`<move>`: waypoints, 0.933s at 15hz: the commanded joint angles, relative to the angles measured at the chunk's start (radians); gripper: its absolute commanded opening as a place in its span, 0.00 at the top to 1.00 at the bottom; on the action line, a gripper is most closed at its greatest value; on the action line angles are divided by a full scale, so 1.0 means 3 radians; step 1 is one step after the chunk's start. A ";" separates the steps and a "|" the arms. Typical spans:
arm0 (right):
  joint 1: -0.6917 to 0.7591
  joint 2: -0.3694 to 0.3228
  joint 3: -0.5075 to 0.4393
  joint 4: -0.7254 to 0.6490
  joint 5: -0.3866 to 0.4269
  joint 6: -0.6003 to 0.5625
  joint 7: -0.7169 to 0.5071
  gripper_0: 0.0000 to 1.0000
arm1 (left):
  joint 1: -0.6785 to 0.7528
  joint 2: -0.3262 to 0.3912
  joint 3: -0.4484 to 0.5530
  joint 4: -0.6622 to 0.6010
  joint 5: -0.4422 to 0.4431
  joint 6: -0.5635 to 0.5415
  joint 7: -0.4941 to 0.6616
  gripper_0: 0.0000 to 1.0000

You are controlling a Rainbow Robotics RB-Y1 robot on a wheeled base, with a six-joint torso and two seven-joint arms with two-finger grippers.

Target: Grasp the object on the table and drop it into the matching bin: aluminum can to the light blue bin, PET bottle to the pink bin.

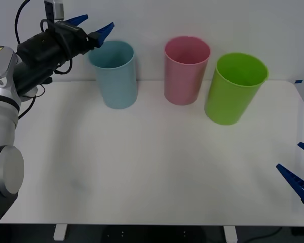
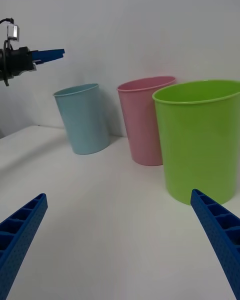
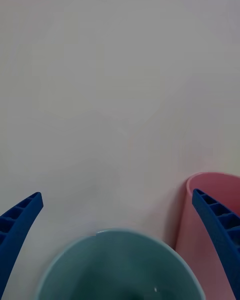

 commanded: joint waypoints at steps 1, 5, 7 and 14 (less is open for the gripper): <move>0.0000 0.0000 0.0000 0.0000 0.0000 0.0000 0.0000 0.00 | 0.0141 0.0117 -0.0001 -0.0028 0.0200 -0.0191 -0.0056 0.00; 0.0000 0.0000 0.0000 0.0000 0.0000 0.0000 0.0000 0.00 | 0.0591 0.0214 -0.0001 -0.0447 0.0502 -0.0314 -0.0118 0.00; 0.0000 0.0000 0.0000 0.0000 0.0000 0.0000 0.0000 0.00 | 0.0862 0.0220 0.0040 -0.0708 0.0609 -0.0360 -0.0148 0.00; 0.0000 0.0000 0.0000 0.0000 0.0000 0.0000 0.0000 0.00 | 0.1675 0.0342 0.0352 -0.1347 0.0732 -0.0815 -0.0220 0.00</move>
